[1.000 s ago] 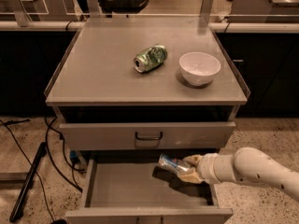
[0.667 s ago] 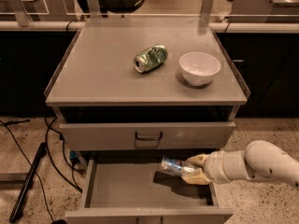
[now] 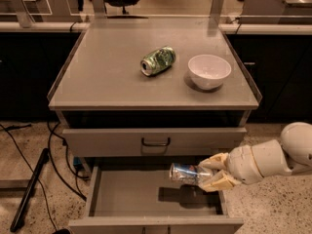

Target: Pick redbull can from middle drawer and place on counter

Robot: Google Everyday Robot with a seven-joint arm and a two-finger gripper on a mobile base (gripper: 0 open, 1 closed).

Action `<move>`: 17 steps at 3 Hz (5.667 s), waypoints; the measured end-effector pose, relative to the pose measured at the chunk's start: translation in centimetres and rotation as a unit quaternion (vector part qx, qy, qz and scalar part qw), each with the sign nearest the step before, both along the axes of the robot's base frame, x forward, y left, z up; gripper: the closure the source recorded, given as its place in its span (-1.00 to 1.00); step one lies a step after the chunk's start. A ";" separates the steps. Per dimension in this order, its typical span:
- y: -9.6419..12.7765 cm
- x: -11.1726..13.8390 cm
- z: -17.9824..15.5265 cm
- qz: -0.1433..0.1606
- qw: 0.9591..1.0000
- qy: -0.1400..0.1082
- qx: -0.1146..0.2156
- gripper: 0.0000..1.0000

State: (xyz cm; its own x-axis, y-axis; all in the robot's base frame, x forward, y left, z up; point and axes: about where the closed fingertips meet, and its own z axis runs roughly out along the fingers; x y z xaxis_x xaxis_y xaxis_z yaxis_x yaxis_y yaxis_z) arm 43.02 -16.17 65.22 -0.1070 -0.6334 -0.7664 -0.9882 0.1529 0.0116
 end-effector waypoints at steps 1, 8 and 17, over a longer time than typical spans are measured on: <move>0.5 -1.5 0.3 0.024 1.000 0.014 0.004 1.00; 7.8 7.8 19.7 -0.006 0.973 -0.210 -0.094 1.00; 11.7 20.3 18.5 -0.048 0.981 -0.167 -0.091 -0.01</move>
Offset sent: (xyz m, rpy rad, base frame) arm -0.0081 0.0111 0.0343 0.0078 -0.0637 0.0390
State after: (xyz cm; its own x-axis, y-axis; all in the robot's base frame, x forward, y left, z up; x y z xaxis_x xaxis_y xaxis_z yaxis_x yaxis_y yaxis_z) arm 63.36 -4.47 83.72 0.0648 -0.7623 -0.6439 -0.9134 0.2146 -0.3460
